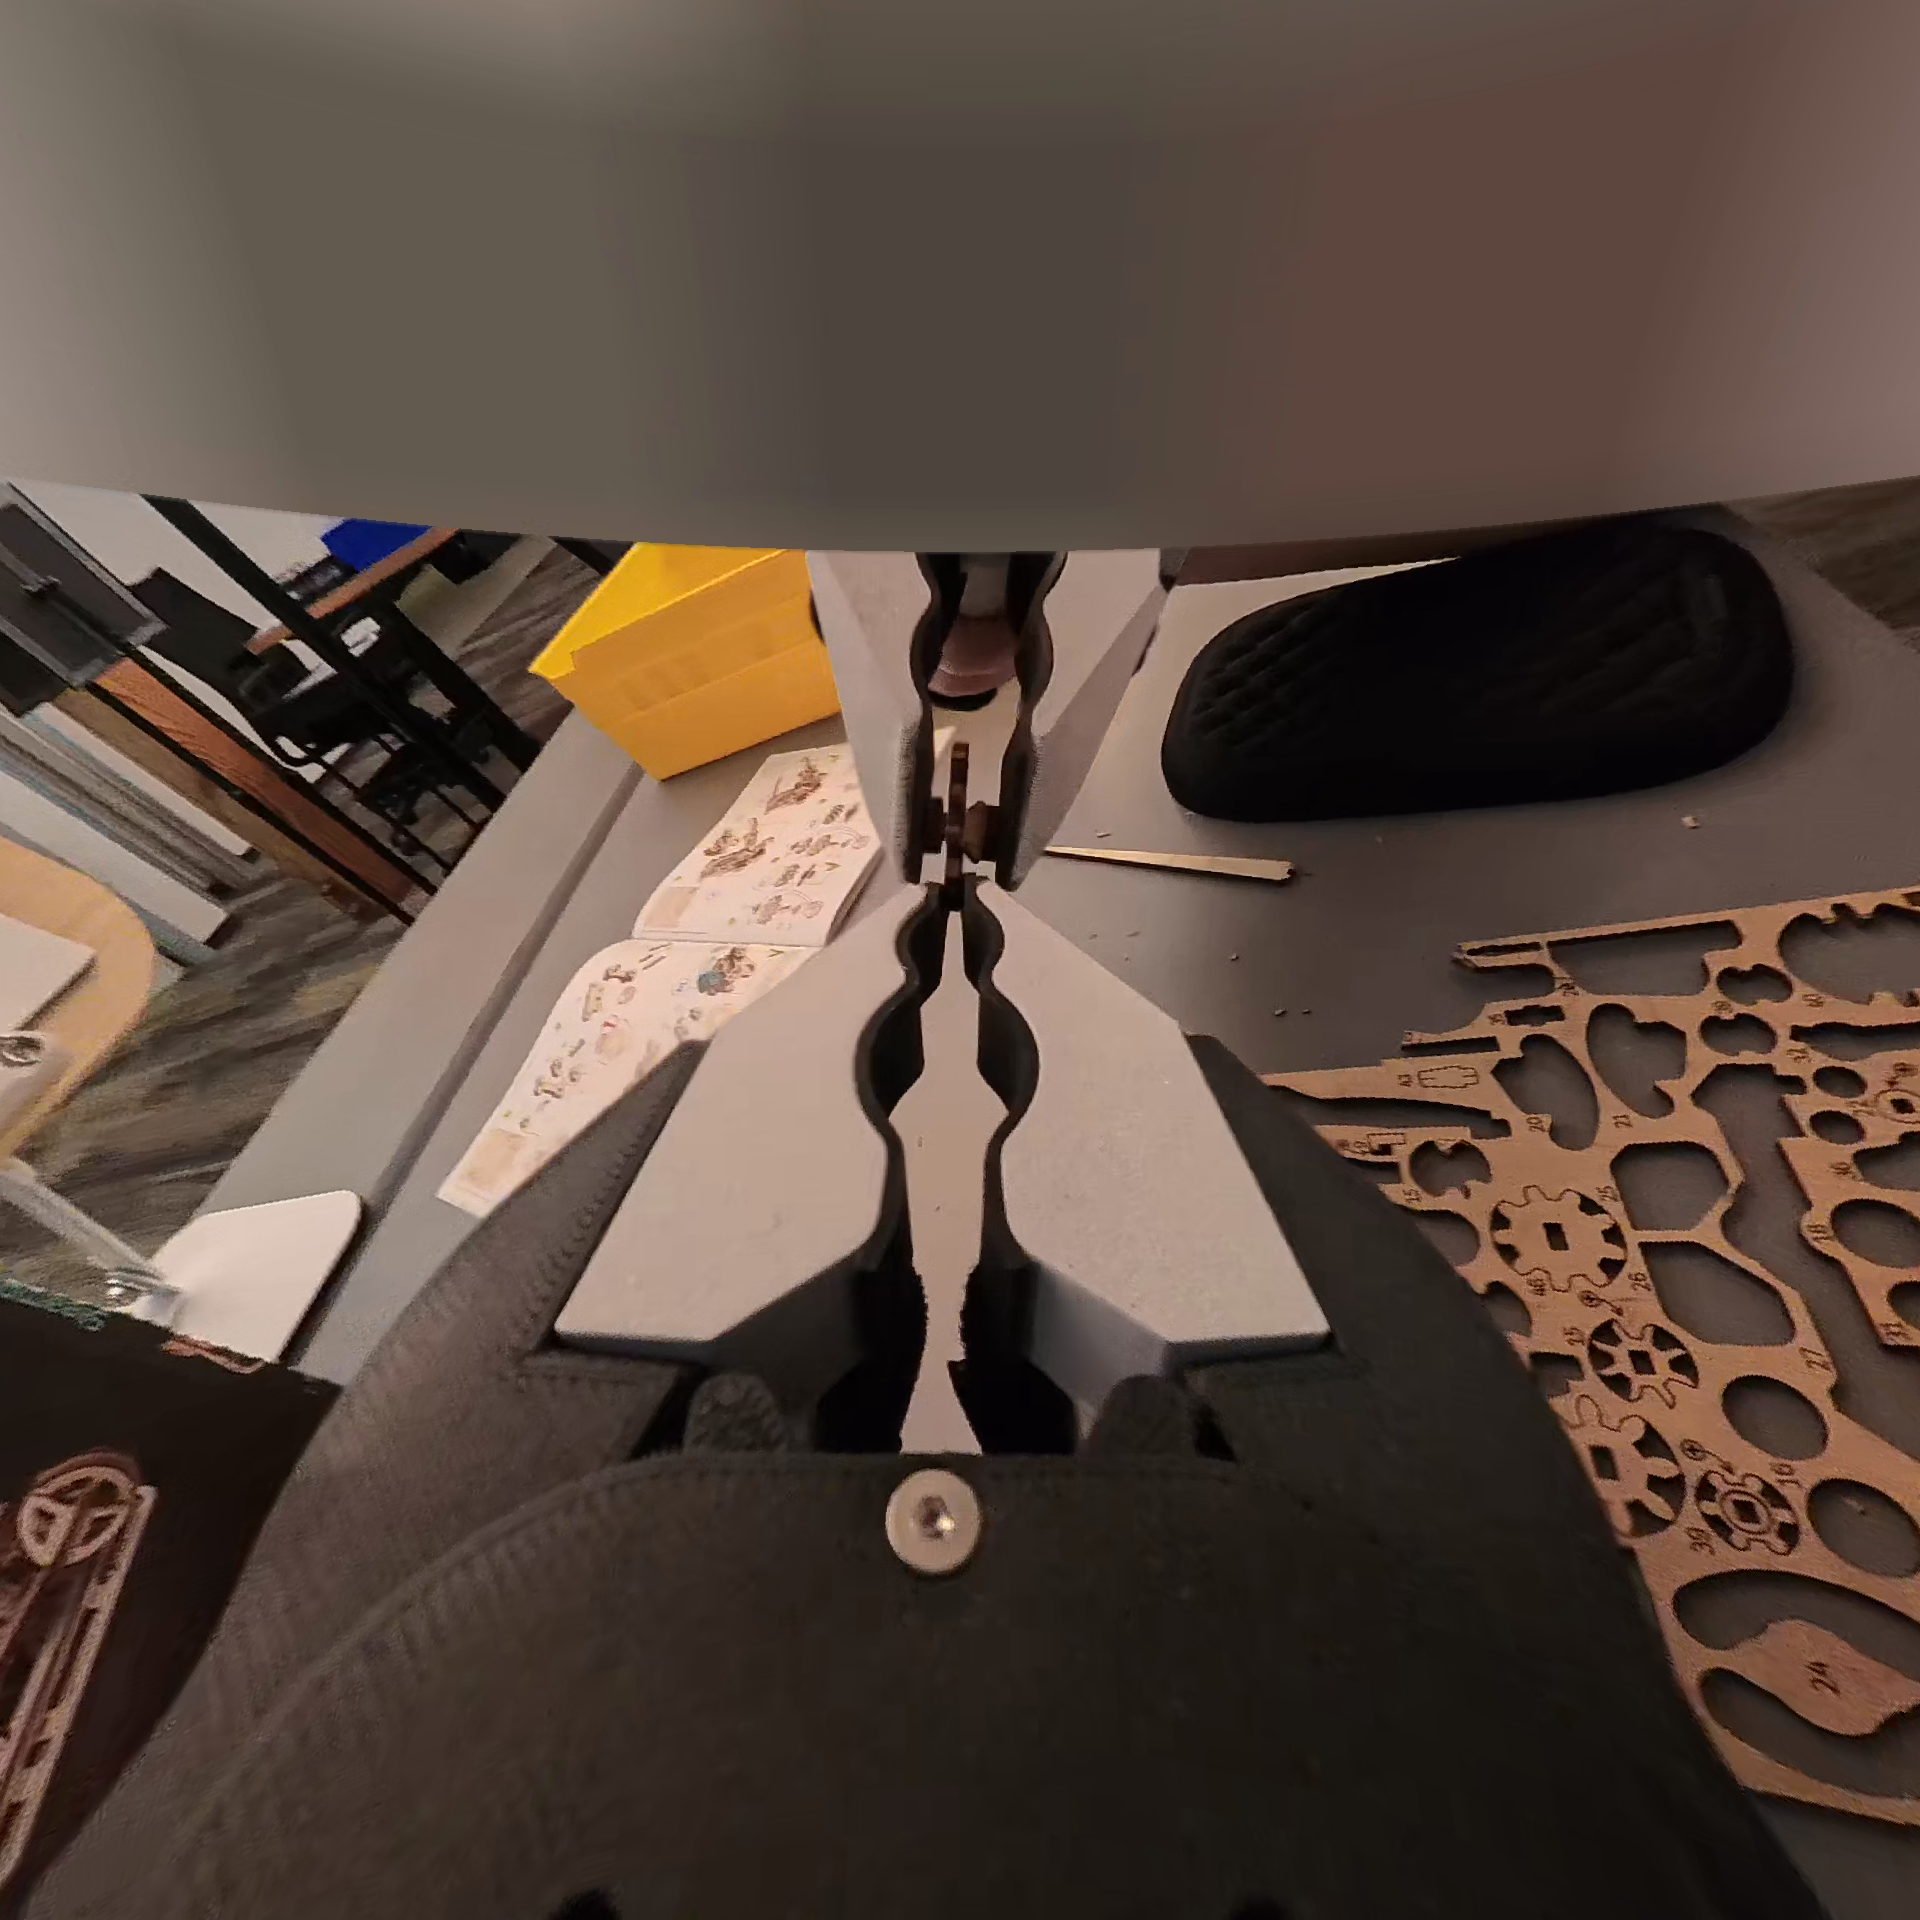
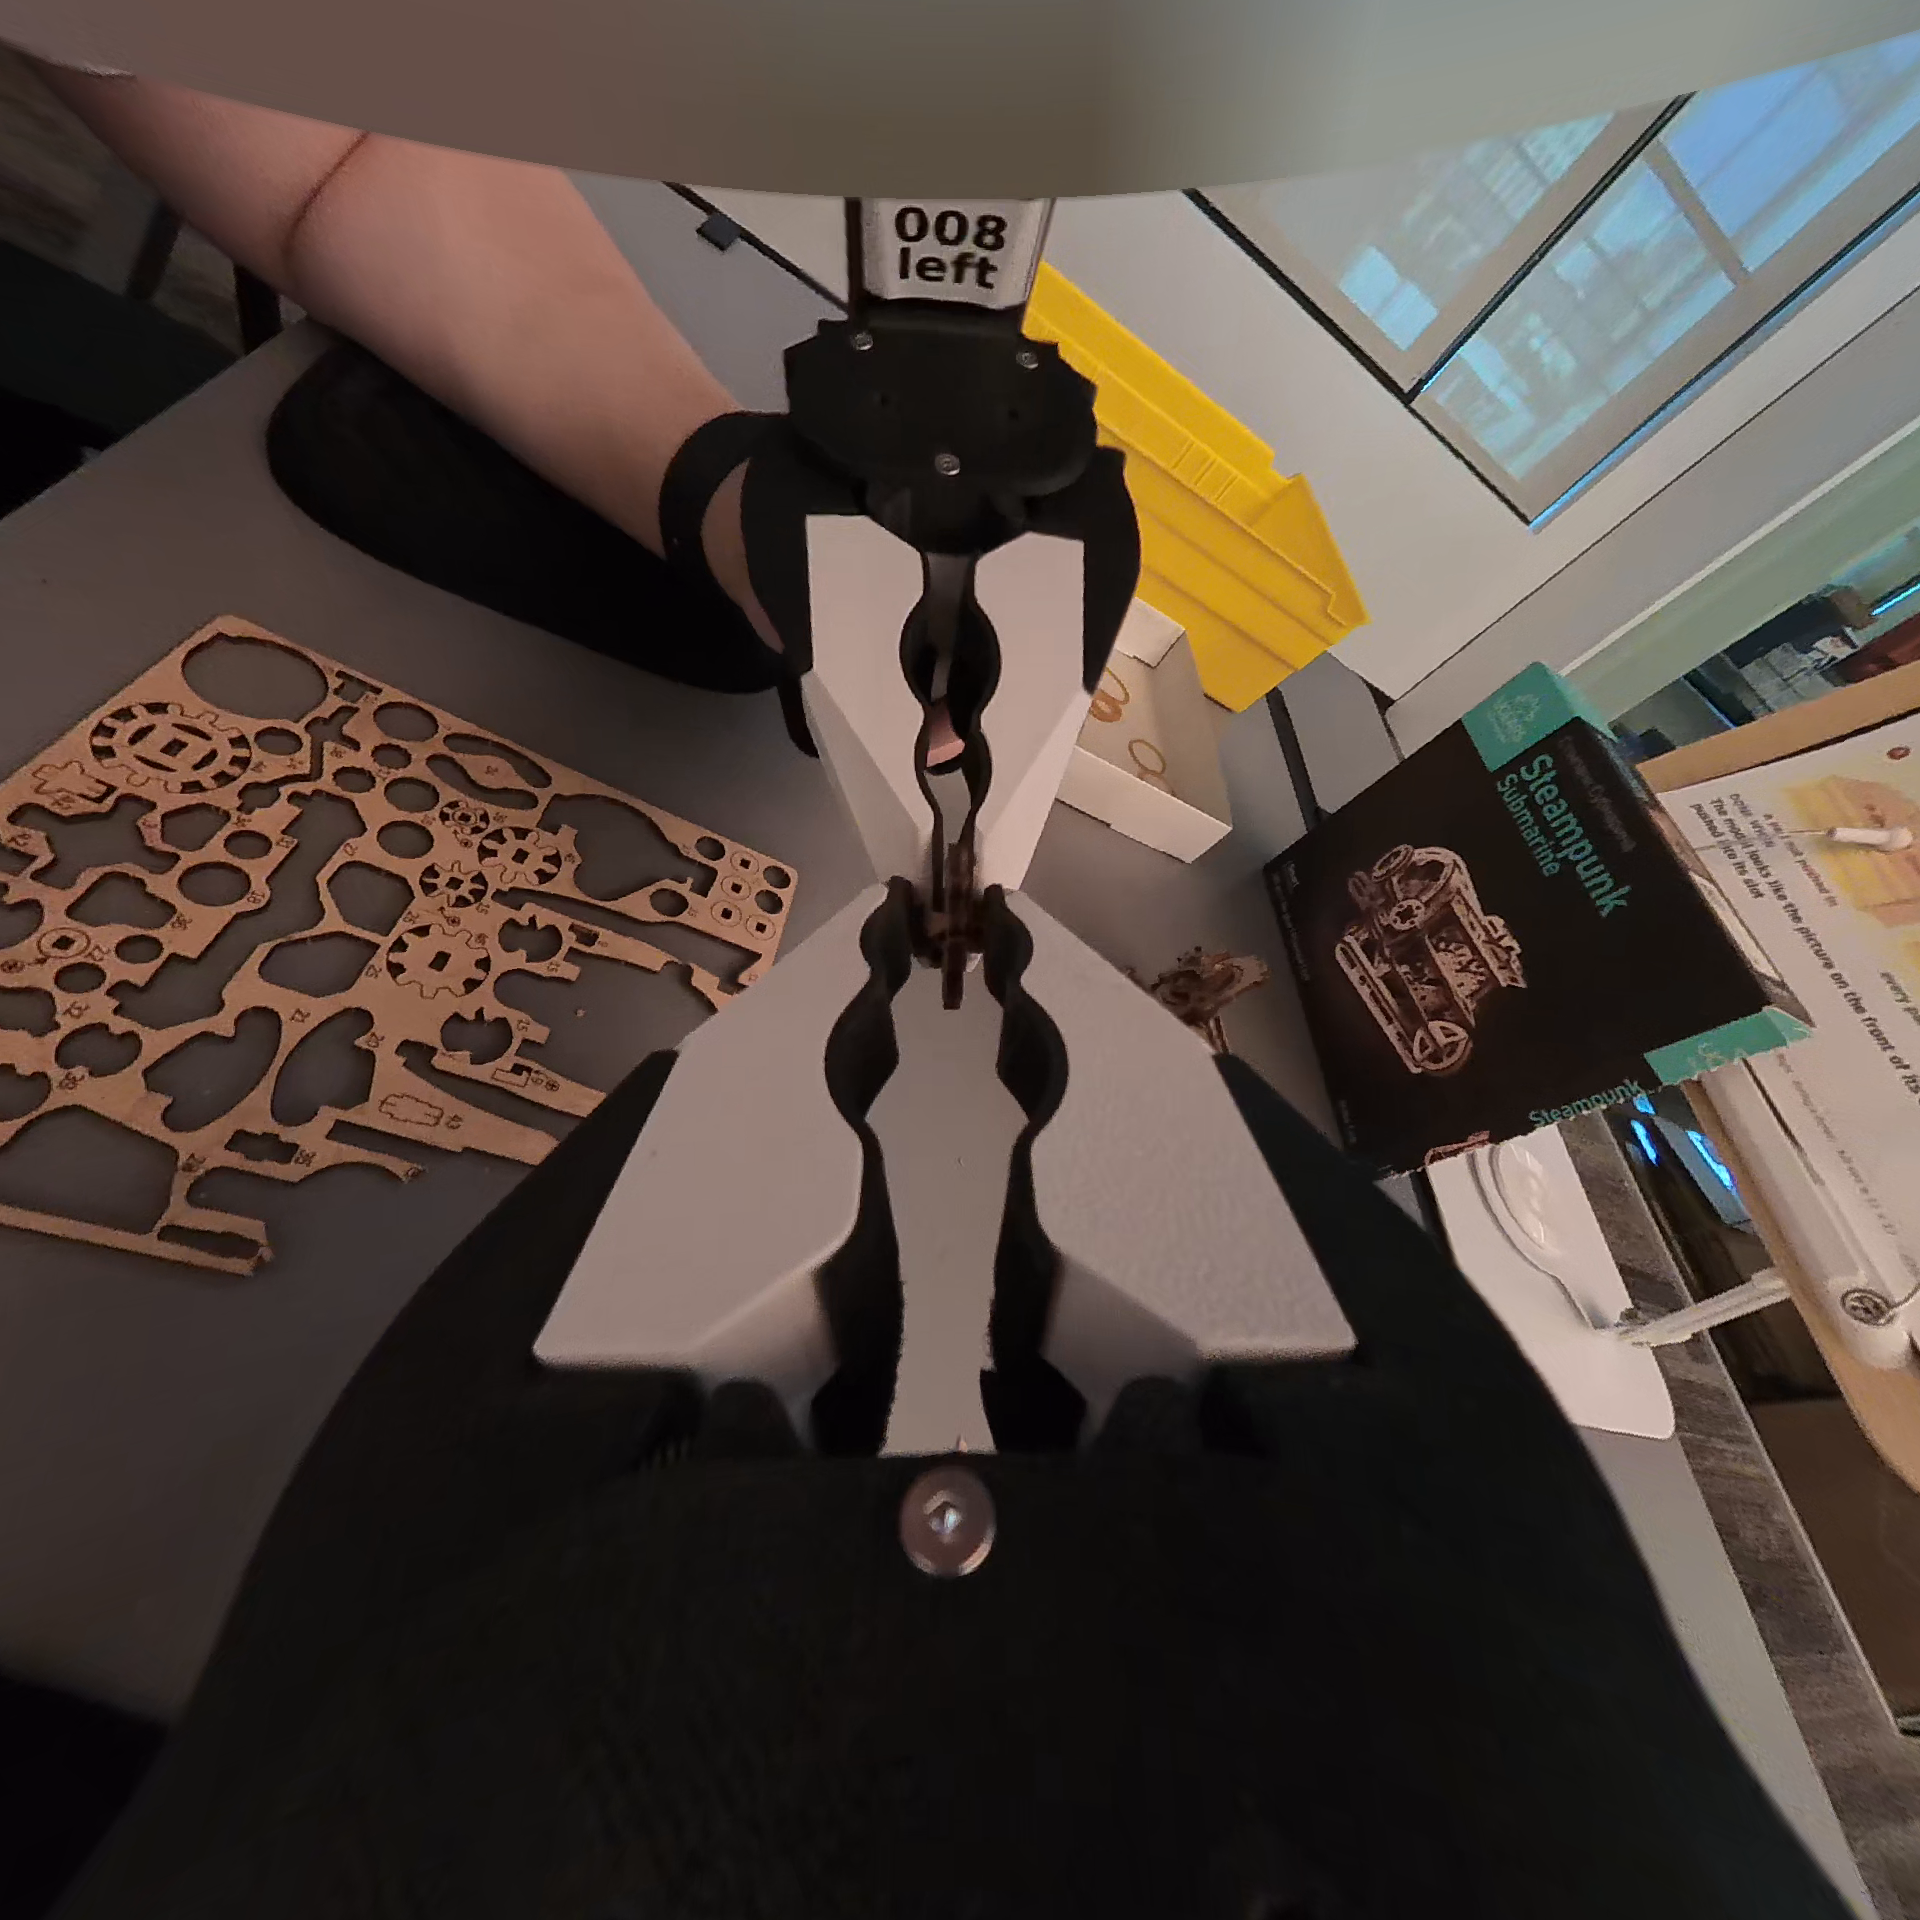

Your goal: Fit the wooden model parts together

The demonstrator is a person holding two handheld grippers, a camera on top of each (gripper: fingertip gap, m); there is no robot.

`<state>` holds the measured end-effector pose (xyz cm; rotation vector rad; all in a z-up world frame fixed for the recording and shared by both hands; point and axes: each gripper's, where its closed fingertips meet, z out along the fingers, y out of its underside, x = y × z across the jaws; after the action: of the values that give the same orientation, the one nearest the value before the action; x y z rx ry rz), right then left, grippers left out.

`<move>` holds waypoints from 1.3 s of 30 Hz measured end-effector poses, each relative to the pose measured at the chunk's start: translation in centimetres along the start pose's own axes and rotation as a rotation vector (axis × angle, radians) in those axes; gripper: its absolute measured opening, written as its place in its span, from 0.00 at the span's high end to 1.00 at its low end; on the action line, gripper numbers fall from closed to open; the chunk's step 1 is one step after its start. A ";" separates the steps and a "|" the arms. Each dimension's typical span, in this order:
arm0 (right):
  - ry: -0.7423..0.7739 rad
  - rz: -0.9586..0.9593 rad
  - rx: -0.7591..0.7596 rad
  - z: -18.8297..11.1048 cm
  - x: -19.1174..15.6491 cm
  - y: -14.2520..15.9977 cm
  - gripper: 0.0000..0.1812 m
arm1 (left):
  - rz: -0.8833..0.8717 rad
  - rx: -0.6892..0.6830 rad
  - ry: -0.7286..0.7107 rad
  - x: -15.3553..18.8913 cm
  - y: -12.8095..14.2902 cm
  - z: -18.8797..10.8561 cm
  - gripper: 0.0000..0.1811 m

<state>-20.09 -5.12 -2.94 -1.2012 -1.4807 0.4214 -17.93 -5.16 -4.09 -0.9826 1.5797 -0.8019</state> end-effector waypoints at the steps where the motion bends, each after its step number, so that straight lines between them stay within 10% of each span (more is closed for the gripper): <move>1: 0.000 0.006 -0.009 0.0 0.0 0.1 0.93 | -0.015 -0.002 0.007 0.0 0.1 0.0 1.00; 39: 0.015 -0.110 -0.162 -1.0 0.4 0.7 0.94 | 0.228 0.041 -0.157 -0.1 -1.9 -0.1 0.92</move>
<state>-18.86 -4.81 -2.93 -1.2402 -1.5831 0.2208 -17.66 -5.93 -2.38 -0.7990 1.5008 -0.5833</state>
